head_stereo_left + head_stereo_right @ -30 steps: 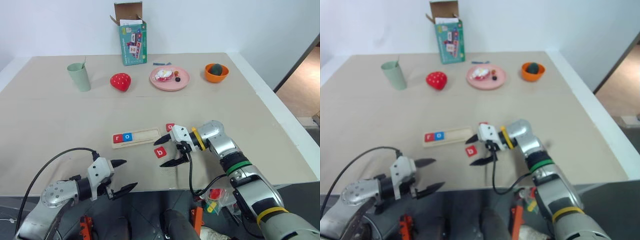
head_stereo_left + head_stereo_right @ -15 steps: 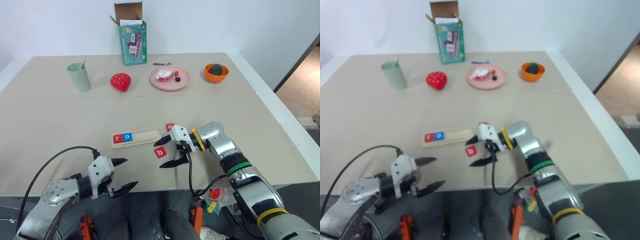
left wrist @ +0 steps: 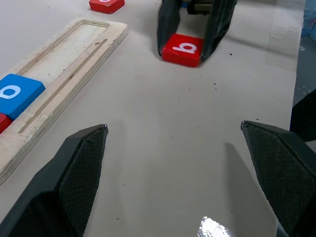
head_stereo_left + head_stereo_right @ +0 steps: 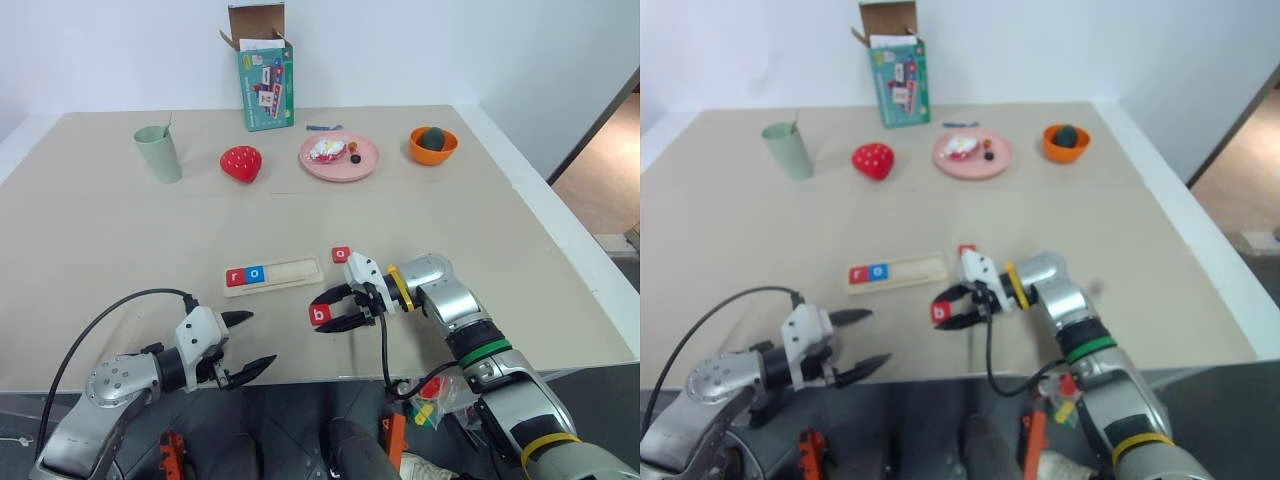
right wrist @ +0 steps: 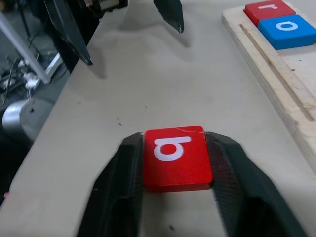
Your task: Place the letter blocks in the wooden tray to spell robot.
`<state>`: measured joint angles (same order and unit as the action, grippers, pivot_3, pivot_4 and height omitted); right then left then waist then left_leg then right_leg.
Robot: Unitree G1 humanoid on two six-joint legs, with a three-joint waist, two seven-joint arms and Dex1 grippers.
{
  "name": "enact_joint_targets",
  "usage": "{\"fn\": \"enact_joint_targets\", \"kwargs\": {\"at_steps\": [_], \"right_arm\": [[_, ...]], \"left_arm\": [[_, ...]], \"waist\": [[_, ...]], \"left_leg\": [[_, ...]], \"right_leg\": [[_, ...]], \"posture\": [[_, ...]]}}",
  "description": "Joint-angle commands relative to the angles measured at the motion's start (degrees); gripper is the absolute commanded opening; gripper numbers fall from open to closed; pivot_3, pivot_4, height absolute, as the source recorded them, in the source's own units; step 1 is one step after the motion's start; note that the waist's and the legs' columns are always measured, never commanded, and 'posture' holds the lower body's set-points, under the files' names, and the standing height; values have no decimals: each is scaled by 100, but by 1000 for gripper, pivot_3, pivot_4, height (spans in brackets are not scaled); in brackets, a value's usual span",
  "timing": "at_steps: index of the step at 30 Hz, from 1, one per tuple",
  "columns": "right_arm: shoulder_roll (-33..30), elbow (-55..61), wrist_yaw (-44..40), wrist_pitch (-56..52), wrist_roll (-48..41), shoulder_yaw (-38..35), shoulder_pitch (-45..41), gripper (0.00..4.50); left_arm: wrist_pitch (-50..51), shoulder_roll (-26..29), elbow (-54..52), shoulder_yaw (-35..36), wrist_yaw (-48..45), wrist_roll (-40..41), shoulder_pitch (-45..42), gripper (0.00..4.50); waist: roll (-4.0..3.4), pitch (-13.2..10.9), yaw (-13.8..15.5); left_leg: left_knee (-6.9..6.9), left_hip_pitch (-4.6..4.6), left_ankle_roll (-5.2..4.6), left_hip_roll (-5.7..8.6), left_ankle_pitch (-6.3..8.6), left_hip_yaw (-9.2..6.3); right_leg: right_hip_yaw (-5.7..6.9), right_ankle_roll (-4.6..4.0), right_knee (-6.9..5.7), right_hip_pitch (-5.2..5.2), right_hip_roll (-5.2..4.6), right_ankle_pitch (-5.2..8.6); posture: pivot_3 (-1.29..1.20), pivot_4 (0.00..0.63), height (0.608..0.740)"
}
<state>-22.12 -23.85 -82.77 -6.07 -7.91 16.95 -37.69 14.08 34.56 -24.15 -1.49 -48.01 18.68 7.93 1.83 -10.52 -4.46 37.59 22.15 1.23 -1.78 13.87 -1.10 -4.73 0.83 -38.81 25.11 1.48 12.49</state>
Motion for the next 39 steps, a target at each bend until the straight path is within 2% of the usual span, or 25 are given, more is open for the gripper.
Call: {"fn": "enact_joint_targets", "kwargs": {"at_steps": [1,8,14,18,24,31,39], "right_arm": [[-34,374,170,-102,-41,-25,159,1254],[-97,931,496,-289,-219,-167,286,1254],[-59,1366,780,-1318,-509,-278,-513,1254],[307,513,1045,-1182,-257,-157,-1371,1254],[901,-1231,1069,37,341,210,-2184,1254],[1364,-2764,1004,784,676,226,-2727,1254],[1376,-3594,962,1287,848,139,-2937,1254]], "left_arm": [[-35,51,-68,9,-31,15,-48,4500],[-40,36,6,97,8,61,-58,4500],[89,-232,186,524,494,253,-251,4500],[192,-410,267,687,784,316,-427,4500],[261,-554,234,756,1085,289,-466,4500],[279,-583,35,737,1228,275,-273,4500],[248,-599,-49,719,1337,244,-137,4500]], "waist": [[1,0,0],[0,0,-1],[-1,-1,-5],[0,0,-13],[1,0,0],[2,0,0],[1,0,0]], "left_leg": [[0,0,0,0,0,0],[0,-1,0,0,0,0],[0,6,0,0,-1,0],[-2,4,1,-2,-1,-6],[-13,18,3,-4,1,-9],[-13,29,7,1,4,-6],[-13,28,7,0,3,-10]], "right_leg": [[0,0,0,-1,0,0],[1,-1,0,0,2,1],[-1,2,-1,7,2,-3],[2,1,-1,6,9,-5],[10,-4,7,12,5,5],[9,0,13,18,-9,6],[14,-1,11,17,-8,6]], "posture": [[0,150,740],[0,150,740],[0,150,740],[0,150,740],[0,150,740],[0,150,740],[0,150,740]]}}
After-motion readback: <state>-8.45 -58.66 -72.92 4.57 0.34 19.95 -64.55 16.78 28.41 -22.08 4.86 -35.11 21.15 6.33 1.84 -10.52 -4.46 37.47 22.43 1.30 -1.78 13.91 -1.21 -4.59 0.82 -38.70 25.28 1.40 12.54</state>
